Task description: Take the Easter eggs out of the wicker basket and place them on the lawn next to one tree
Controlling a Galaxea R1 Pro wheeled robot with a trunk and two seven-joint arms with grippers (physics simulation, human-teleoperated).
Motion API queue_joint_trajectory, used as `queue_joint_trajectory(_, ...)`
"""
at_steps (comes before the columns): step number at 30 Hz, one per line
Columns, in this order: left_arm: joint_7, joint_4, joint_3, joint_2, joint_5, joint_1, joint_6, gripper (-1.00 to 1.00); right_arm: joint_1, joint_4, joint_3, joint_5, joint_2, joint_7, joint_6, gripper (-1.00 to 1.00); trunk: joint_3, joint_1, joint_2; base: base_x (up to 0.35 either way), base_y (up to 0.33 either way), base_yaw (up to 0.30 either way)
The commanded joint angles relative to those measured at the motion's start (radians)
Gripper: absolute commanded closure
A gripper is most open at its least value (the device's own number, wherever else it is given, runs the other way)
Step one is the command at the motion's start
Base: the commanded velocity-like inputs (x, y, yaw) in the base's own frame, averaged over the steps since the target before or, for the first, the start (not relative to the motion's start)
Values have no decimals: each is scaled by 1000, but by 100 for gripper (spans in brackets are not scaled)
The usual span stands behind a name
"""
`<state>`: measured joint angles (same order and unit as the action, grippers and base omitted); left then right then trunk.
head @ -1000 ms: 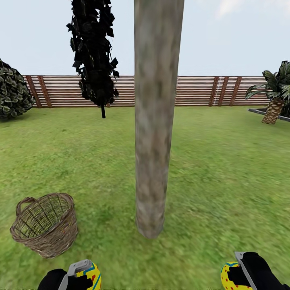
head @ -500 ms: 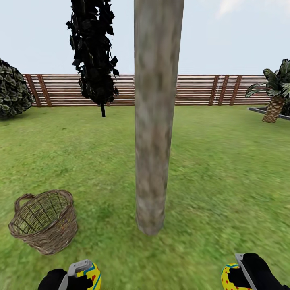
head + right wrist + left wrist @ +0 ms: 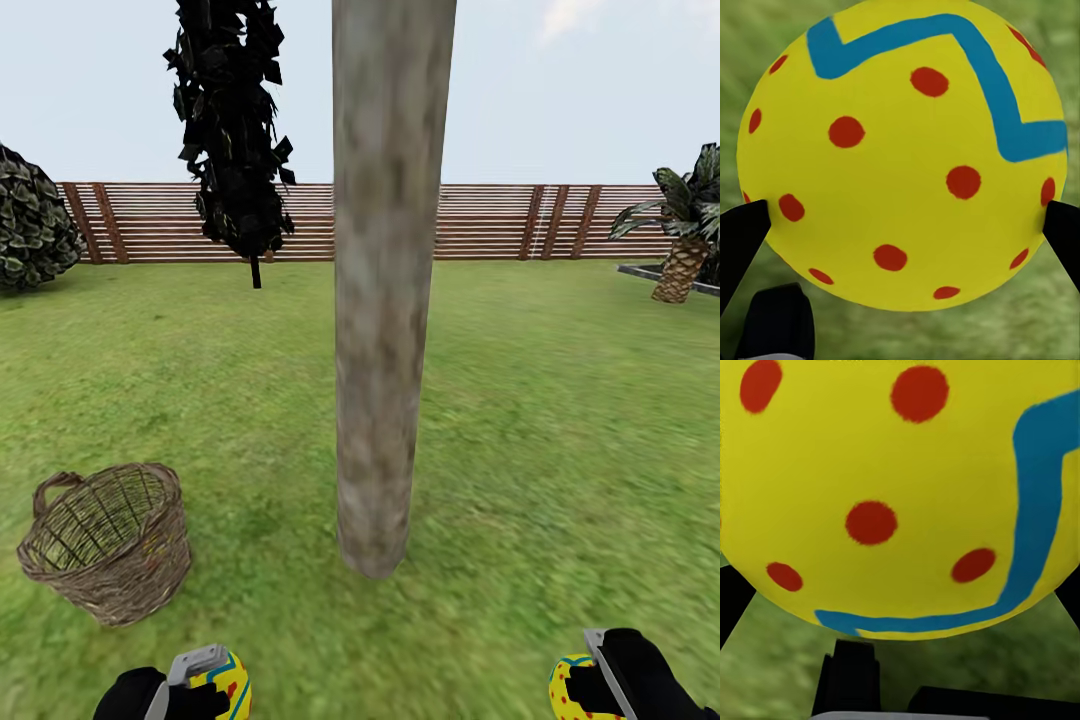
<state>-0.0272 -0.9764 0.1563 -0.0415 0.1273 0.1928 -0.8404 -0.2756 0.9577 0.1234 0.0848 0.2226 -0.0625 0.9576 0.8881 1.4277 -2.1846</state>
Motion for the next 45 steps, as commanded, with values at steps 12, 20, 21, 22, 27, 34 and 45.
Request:
queue_joint_trajectory(12, -2, -2, 2, 0, 3, 0, -5, 100, 0, 1, 1, 9, 0, -7, 4, 100, 39, 46, -85, 0, 0, 0)
queue_joint_trajectory(20, -2, -2, 2, 0, 3, 0, -5, 100, 0, 1, 1, 9, 0, -7, 4, 100, 64, 77, -141, 0, 0, 0)
queue_joint_trajectory(21, -2, -2, 2, 0, 3, 0, -5, 100, 0, 1, 1, 9, 0, -7, 4, 100, 67, 80, -148, 0, 0, 0)
queue_joint_trajectory(22, -2, -2, 2, 0, 3, 0, -5, 100, 0, 1, 1, 9, 0, -7, 5, 100, 70, 84, -155, 0, 0, 0)
queue_joint_trajectory(27, -2, -2, 2, 0, 3, 0, -5, 100, 0, 1, 1, 9, 0, -7, 4, 100, 86, 103, -190, 0, 0, 0)
queue_joint_trajectory(34, -2, -2, 2, 0, 3, 0, -5, 100, 0, -2, 0, 9, -2, -7, 4, 100, 108, 130, -239, 0, 0, 0)
queue_joint_trajectory(45, -2, -1, 2, 2, 2, 0, -5, 100, 0, -3, -1, 9, -2, -7, 4, 100, 142, 172, -315, 0, 0, 0)
